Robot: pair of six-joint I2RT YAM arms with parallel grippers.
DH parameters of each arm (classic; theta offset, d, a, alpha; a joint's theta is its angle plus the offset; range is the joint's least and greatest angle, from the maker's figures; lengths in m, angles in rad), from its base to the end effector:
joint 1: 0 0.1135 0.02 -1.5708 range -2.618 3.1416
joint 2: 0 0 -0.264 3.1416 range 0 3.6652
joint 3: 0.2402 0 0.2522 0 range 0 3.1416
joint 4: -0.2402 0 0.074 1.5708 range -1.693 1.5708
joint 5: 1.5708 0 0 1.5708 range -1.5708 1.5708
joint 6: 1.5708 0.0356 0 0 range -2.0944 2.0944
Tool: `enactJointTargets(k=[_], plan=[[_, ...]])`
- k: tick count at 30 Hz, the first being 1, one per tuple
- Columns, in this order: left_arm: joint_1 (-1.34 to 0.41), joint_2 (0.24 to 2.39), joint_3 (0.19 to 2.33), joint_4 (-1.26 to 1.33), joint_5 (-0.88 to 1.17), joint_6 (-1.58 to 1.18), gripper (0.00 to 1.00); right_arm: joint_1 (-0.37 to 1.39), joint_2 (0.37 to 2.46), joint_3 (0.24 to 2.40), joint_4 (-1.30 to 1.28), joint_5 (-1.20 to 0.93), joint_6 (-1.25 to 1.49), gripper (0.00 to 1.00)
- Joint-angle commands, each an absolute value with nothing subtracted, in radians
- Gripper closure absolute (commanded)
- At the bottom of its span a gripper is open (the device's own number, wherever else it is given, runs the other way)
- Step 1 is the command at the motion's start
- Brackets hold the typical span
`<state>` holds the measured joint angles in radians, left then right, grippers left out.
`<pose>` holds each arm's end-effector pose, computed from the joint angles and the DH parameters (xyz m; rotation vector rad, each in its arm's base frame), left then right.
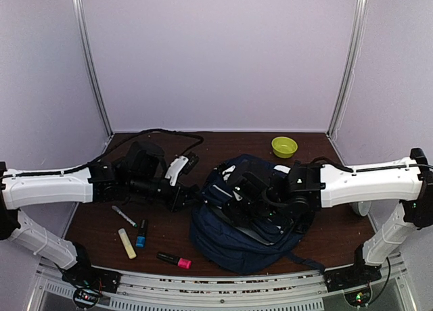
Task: Pack the student bag
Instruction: Hold the second largest pocket of the student bag, then unzip the second largest pocket of the student bag.
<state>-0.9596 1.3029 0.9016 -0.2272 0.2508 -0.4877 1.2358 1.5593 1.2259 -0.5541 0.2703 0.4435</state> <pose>0.1573 -0.2400 0.2638 0.7080 2.2880 -1.0320 0.1196 0.3146 0.2700 -0.8390 2.3139 0.4275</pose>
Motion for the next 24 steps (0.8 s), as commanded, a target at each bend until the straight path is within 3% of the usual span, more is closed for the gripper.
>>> enactJointTargets(k=[1,11,24], plan=[[-0.976,1.248,0.924,-0.114,0.298,-0.491,1.00,1.242,1.563,1.268,-0.582,0.339,0.453,0.52],[-0.977,1.226,0.910,-0.140,0.231,-0.470,1.00,1.256,1.550,1.271,-0.606,0.341,0.451,1.00],[-0.907,1.261,0.924,-0.234,0.073,-0.436,1.00,1.272,1.326,1.287,-0.631,0.369,0.414,1.00]])
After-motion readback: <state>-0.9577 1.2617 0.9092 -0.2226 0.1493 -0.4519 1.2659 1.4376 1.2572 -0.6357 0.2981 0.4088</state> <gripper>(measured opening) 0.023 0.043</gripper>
